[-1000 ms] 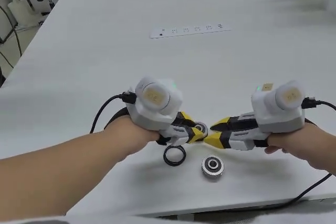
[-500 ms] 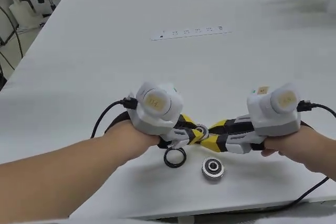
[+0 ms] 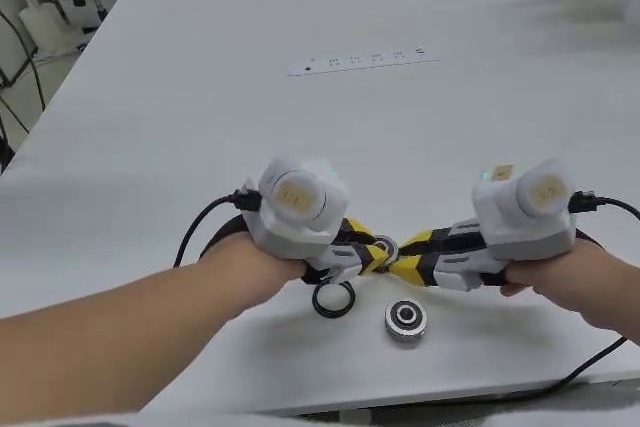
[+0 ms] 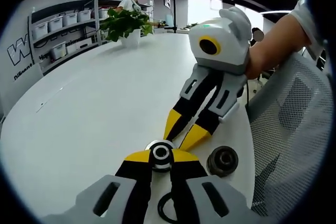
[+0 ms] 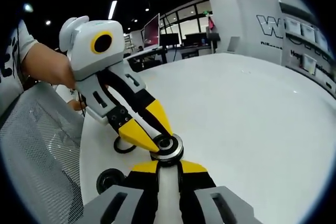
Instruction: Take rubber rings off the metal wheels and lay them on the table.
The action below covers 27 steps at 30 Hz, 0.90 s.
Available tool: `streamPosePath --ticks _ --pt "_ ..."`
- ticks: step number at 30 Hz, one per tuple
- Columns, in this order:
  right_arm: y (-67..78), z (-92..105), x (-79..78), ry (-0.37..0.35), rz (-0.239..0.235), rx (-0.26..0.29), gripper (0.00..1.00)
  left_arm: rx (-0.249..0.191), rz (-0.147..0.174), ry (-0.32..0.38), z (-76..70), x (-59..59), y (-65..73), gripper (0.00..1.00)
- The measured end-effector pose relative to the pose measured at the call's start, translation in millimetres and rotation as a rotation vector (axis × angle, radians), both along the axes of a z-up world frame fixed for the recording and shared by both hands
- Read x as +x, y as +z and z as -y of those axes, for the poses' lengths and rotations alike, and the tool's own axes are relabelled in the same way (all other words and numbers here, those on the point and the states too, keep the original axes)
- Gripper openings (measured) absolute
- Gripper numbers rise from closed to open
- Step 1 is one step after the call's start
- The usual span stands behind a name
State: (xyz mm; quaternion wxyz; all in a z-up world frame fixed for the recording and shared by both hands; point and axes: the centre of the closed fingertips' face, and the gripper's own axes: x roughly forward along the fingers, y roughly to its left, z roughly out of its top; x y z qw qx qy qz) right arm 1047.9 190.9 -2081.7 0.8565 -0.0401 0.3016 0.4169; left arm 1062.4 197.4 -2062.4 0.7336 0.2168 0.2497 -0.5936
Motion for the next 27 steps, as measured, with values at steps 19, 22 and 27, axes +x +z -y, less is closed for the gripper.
streamPosePath --ticks 19,22,27 --pt "1.5 4.3 4.3 -0.059 -0.04 0.045 0.0 -0.007 0.01 0.009 0.6 0.1 0.2 0.07" --pt "3.5 4.9 4.5 -0.072 -0.043 0.064 0.0 -0.008 0.011 0.01 0.6 0.0 0.3 0.07" --pt "7.7 5.5 5.8 -0.09 -0.043 0.088 0.0 -0.009 0.011 0.01 0.6 -0.2 0.2 0.07"
